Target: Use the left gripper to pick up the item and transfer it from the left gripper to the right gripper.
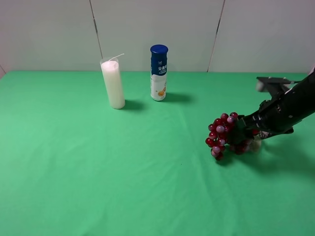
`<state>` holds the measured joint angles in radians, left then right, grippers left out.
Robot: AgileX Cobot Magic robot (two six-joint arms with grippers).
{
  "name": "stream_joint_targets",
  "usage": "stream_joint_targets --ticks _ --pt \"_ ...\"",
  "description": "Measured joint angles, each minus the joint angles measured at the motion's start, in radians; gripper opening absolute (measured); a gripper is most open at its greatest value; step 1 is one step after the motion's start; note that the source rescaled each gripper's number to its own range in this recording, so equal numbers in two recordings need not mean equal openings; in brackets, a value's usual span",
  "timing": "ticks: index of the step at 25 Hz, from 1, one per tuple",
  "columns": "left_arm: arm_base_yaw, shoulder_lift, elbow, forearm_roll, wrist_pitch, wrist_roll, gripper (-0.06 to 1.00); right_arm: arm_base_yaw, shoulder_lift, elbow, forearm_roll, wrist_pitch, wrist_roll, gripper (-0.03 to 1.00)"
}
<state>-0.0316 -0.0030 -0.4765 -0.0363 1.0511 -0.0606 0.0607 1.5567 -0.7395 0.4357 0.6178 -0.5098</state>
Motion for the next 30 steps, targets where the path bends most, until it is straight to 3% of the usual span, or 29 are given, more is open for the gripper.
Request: stream_joint_targets --ticks 10,30 --pt "0.000 0.000 0.000 0.000 0.000 0.000 0.87 0.000 -0.335 0.000 -0.014 0.068 0.005 1.00" --pt "0.000 0.000 0.000 0.000 0.000 0.000 0.87 0.000 -0.893 0.030 -0.135 0.275 0.194 1.00"
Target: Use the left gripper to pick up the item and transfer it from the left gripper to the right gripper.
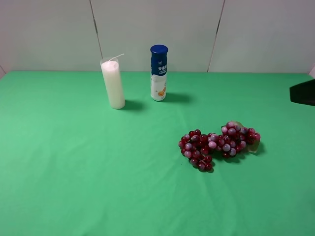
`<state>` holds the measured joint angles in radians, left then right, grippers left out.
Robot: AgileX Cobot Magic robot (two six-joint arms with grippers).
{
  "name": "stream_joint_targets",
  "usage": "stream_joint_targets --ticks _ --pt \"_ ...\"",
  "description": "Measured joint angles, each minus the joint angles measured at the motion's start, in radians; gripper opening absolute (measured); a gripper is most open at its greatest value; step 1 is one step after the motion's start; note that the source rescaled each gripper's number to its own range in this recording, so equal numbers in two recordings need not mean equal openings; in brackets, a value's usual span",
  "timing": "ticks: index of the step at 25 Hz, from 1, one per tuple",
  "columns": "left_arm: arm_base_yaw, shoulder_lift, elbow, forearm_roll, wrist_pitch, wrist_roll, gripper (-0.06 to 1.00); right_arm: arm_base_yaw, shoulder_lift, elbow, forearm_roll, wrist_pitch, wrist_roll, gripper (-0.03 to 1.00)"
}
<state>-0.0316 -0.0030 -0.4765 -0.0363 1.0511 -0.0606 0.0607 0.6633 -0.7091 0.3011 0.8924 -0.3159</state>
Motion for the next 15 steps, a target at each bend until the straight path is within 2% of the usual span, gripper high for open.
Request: stream_joint_targets --ticks 8,15 --pt "0.000 0.000 0.000 0.000 0.000 0.000 0.87 0.000 -0.218 0.105 -0.013 0.013 0.066 1.00" --pt "0.000 0.000 0.000 0.000 0.000 0.000 0.87 0.000 -0.367 0.135 -0.082 0.033 0.142 1.00"
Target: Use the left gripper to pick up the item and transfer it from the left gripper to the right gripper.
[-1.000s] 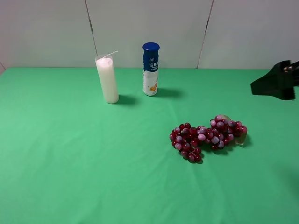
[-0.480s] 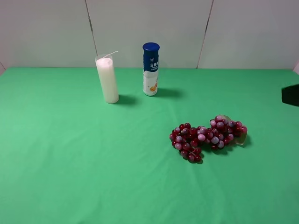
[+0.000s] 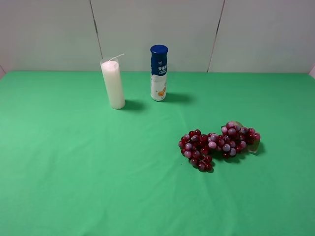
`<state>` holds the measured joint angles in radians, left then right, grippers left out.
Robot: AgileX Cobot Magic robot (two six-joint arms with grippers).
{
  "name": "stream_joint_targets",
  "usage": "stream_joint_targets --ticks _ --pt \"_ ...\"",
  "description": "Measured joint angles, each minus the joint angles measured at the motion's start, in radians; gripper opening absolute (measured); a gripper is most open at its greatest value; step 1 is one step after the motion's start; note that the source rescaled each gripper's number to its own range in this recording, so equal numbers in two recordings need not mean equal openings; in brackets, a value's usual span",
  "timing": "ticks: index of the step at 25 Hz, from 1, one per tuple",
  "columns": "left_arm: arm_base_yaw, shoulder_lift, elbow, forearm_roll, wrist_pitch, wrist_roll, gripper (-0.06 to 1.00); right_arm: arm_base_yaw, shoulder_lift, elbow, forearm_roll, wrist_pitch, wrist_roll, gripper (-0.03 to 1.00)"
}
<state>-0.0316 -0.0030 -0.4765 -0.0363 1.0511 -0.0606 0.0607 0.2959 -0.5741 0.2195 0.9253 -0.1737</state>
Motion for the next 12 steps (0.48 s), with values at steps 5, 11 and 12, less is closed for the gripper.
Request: stream_joint_targets --ticks 5,11,12 --pt "0.000 0.000 0.000 0.000 0.000 0.000 0.87 0.000 -0.055 0.003 -0.015 0.039 0.006 1.00" --pt "0.000 0.000 0.000 0.000 0.000 0.000 0.87 0.000 -0.094 0.010 -0.022 0.039 0.024 1.00" --pt "0.000 0.000 0.000 0.000 0.000 0.000 0.87 0.000 -0.104 0.018 -0.023 0.039 0.027 1.00"
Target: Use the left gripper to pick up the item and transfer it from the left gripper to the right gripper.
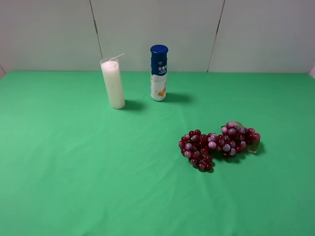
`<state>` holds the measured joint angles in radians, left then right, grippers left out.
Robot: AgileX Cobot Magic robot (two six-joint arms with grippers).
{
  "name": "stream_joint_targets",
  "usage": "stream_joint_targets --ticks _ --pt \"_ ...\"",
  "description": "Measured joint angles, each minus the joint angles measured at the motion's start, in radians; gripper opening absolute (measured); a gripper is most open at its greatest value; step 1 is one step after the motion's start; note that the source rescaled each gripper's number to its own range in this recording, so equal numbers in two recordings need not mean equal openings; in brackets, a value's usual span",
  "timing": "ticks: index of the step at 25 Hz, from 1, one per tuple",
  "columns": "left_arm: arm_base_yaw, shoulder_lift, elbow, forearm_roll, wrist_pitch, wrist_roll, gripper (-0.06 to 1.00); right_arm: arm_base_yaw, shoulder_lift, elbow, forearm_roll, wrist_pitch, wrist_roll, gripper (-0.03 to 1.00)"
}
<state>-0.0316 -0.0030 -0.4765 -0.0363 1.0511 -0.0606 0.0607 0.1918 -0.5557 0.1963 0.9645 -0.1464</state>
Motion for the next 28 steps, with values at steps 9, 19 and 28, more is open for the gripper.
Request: stream_joint_targets --ticks 9,19,28 --pt "0.000 0.000 0.000 0.000 0.000 0.000 0.87 0.000 -0.082 0.056 -0.096 0.050 0.096 1.00" --pt "0.000 0.000 0.000 0.000 0.000 0.000 0.87 0.000 -0.084 0.056 -0.156 0.050 0.153 1.00" --pt "0.000 0.000 0.000 0.000 0.000 0.000 0.87 0.000 -0.089 0.056 -0.157 0.051 0.153 1.00"
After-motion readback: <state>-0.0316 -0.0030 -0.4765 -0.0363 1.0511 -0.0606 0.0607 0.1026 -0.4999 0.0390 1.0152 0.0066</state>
